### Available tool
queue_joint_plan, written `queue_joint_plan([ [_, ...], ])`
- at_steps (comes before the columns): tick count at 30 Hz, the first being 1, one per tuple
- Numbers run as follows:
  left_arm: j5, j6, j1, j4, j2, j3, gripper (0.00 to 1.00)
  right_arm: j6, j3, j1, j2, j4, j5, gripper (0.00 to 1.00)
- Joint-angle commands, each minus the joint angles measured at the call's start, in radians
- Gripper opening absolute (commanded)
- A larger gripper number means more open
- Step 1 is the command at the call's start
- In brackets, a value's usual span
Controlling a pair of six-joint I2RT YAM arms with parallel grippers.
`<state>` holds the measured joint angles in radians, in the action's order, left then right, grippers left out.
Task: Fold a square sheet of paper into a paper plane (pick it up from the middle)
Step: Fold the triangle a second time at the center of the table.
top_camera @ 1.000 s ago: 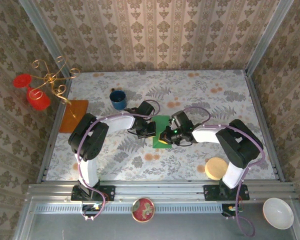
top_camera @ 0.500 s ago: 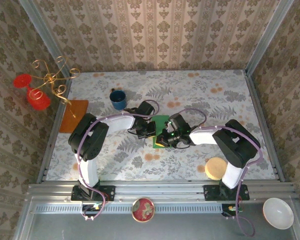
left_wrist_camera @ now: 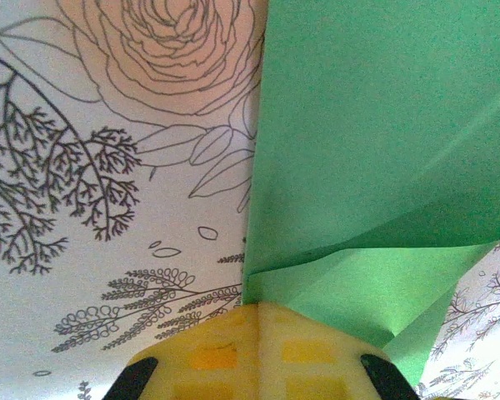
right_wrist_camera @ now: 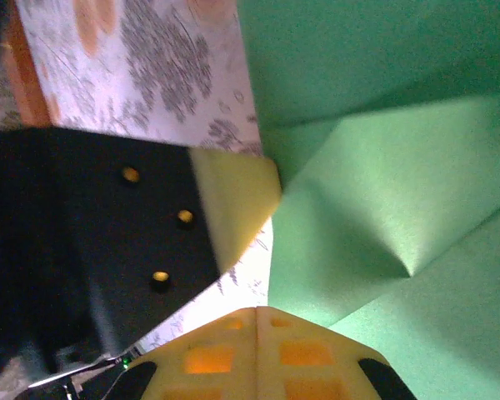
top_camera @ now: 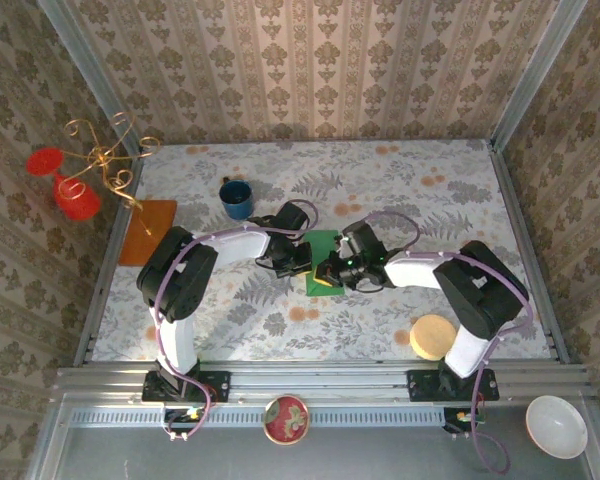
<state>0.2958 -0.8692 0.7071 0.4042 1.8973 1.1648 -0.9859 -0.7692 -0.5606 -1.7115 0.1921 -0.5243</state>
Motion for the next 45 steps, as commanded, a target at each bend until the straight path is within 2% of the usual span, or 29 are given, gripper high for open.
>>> queue_joint_plan([
  [1,-0.027,-0.005,-0.001,0.011,0.040,-0.023,0.00,0.038,-0.012,0.028,0.004,-0.054,0.030,0.00],
  [18,-0.001,0.024,0.000,0.009,0.019,0.011,0.00,0.002,-0.071,0.054,-0.092,-0.145,0.161,0.00],
  [26,-0.014,0.047,0.024,-0.030,-0.052,0.010,0.00,-0.073,-0.056,0.055,-0.116,-0.195,0.219,0.00],
  [34,-0.129,0.012,0.078,-0.061,-0.189,-0.113,0.13,-0.107,-0.054,0.057,-0.127,-0.192,0.214,0.00],
  [36,-0.143,0.014,0.096,-0.061,-0.214,-0.137,0.18,-0.106,-0.055,0.057,-0.125,-0.191,0.211,0.00],
  [42,-0.218,0.081,0.169,0.005,-0.235,-0.150,0.34,-0.108,-0.058,0.061,-0.120,-0.192,0.204,0.00],
  [45,-0.235,0.112,0.193,0.041,-0.220,-0.141,0.39,-0.109,-0.059,0.063,-0.124,-0.189,0.198,0.00],
])
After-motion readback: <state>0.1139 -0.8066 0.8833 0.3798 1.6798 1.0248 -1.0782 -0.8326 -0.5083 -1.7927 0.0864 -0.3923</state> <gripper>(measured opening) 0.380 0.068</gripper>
